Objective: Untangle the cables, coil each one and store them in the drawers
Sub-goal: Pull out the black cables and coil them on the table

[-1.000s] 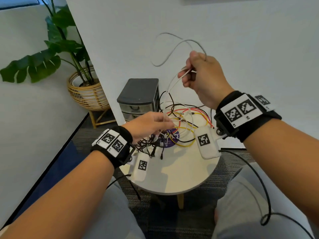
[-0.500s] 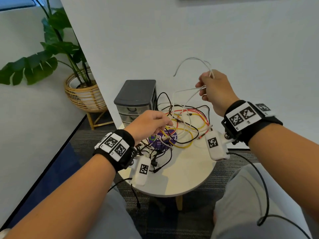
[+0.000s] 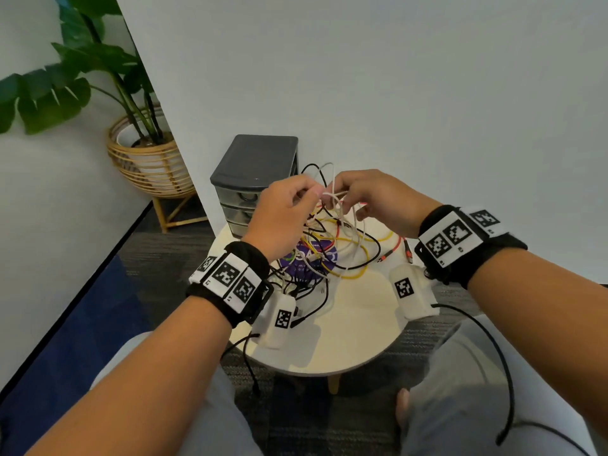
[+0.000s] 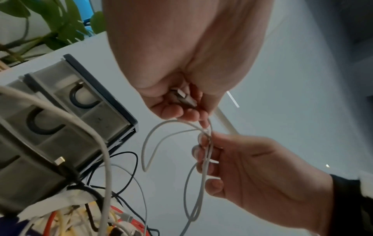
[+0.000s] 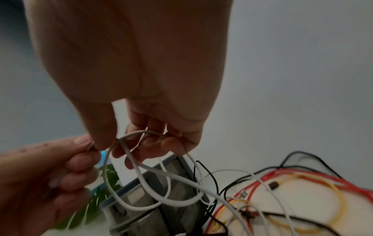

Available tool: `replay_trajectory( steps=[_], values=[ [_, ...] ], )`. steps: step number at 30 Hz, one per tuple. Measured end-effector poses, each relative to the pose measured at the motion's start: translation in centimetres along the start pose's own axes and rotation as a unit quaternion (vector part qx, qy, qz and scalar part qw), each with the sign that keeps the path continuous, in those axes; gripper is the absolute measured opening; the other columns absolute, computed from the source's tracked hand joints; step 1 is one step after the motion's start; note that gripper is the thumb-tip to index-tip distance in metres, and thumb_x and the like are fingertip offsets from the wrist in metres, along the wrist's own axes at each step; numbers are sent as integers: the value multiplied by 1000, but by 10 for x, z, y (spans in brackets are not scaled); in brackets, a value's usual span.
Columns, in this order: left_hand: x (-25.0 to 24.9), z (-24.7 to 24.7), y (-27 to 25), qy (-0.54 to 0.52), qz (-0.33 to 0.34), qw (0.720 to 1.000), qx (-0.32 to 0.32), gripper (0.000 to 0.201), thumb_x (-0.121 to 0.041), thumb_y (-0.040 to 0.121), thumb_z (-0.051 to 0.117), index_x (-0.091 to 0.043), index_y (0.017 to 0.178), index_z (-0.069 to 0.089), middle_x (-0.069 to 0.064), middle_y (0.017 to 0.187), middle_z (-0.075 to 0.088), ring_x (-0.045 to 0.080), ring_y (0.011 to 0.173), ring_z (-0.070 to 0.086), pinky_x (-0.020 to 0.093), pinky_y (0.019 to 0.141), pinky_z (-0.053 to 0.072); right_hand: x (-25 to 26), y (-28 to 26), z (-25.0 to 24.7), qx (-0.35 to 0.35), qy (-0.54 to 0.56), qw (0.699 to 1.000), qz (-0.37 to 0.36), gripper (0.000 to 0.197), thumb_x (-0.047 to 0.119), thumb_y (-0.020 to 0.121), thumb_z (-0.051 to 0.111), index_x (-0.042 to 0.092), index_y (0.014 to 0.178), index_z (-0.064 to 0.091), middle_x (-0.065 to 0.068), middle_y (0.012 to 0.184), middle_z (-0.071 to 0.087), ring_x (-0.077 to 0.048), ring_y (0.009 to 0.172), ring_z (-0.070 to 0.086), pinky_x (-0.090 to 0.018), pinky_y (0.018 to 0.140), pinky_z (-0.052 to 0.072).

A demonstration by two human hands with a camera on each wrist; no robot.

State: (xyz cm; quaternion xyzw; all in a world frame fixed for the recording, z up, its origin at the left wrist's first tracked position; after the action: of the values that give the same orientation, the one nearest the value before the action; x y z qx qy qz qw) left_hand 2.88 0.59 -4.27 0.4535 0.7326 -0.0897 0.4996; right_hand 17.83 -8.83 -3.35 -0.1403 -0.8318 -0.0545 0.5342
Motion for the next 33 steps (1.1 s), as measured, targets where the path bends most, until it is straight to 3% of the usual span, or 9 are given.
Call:
replay_trajectory(
  steps=[2,4,9,15,20,23,26,30,33],
  values=[
    [6,-3,2,-23,0,999,-28,22,-21,104,55,-16,94,73,-3,72,61,6,64,51,23,62,43,-1,4,0,8,-52,998,-15,14,16,95,64,12,82,62,1,81,66,-12,76,54,-22,64,41],
    [13,-4,4,-48,-5,998,-39,19,-20,104,56,-15,97,73,1,80,67,7,70,58,20,66,47,0,11,1,-1,-123,992,-39,21,24,100,63,12,83,63,-2,80,67,-10,71,55,-21,64,42],
    [38,-12,3,-65,-24,992,-109,16,-18,102,58,-20,111,71,-7,101,68,3,93,62,19,83,51,12,44,-17,-89,-167,979,-73,31,26,102,58,-2,89,59,-11,91,72,-13,74,58,-34,73,50],
    [60,-21,2,99,-11,979,-180,35,-21,95,59,-31,129,63,-4,130,50,18,124,46,40,107,42,3,93,-15,-151,-275,947,-68,31,30,105,50,3,97,64,-11,101,69,-28,90,63,-41,83,51],
    [80,-21,7,243,-59,964,-86,52,-26,101,56,-32,151,46,4,163,27,28,153,17,54,122,20,-50,110,3,-108,-382,916,66,36,31,109,39,3,110,63,-16,116,49,-29,90,54,-32,78,39],
    [89,-19,7,274,-78,957,-46,53,-30,104,50,-35,155,38,4,167,20,27,156,6,54,124,12,-70,108,12,-68,-452,885,84,32,25,109,38,4,117,61,-17,122,51,-33,101,57,-37,84,46],
    [88,-16,7,275,-81,957,-46,53,-33,105,47,-35,157,36,4,168,17,26,156,3,55,123,14,-84,103,19,-46,-485,866,110,24,22,107,43,6,115,58,-15,121,46,-36,92,59,-45,86,53],
    [86,-14,6,275,-93,956,-35,55,-34,105,46,-36,158,32,3,169,13,25,157,-1,55,124,12,-87,96,21,-57,-463,877,119,31,29,106,43,8,127,54,-14,129,39,-35,94,59,-46,86,53],
    [82,-15,4,249,-87,964,-37,52,-32,104,49,-35,155,39,2,168,18,24,157,3,55,124,10,-80,89,18,-74,-439,889,102,46,19,98,57,16,143,46,-10,140,33,-33,102,61,-40,83,52]
  ],
)
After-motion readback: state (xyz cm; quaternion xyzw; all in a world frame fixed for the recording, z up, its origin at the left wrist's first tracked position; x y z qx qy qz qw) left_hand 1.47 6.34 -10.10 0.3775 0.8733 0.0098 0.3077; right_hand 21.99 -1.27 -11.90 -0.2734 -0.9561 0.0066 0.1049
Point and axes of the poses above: each hand's wrist, its own y-axis towards the middle knuckle, its own z-axis out of the palm, x = y × z, the point moved 3 cm from there along y, towards the middle knuckle
